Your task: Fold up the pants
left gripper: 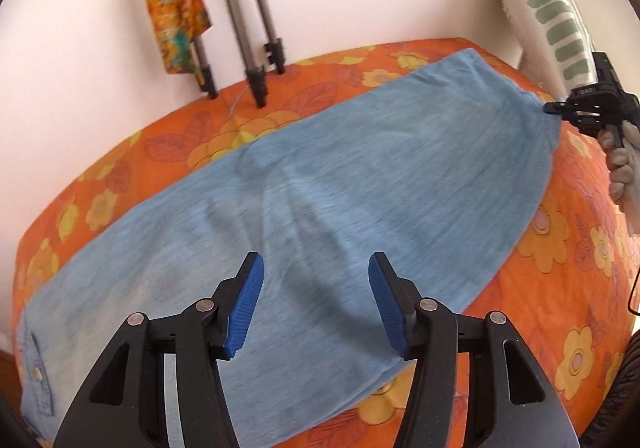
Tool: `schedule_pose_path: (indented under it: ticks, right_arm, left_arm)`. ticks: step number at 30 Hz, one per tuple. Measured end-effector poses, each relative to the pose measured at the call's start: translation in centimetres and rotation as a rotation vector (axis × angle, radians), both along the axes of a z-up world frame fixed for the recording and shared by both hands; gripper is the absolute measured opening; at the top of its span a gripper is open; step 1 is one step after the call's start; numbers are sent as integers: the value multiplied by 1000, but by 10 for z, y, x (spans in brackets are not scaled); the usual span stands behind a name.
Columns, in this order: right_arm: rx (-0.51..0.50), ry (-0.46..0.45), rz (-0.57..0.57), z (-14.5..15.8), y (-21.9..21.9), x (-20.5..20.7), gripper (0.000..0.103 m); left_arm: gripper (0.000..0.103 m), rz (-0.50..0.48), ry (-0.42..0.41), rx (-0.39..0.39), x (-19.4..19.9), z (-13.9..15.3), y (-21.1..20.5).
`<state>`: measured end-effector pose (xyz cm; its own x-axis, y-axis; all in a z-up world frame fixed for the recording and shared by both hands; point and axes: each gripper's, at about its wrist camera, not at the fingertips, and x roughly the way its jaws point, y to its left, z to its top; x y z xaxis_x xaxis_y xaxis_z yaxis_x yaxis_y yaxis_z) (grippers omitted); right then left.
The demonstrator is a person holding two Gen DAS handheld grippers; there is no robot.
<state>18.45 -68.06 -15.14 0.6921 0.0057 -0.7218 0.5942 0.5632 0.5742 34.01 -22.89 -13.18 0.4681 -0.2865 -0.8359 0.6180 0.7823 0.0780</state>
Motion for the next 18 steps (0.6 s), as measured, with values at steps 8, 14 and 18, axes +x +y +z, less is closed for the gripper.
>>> schedule_pose_path:
  ticks: [8,14,18]
  right_arm:
    - [-319,-58,102,67,24,-10,5]
    - [-253,125,96,12,13,-1,6]
    - [-265,175,120,15,12,0,15]
  left_arm:
    - [51,41,-12,56,8,-32,17]
    - [51,4,-4,60,0,-29,11]
    - [51,-68,-14,120,-23,-25,0]
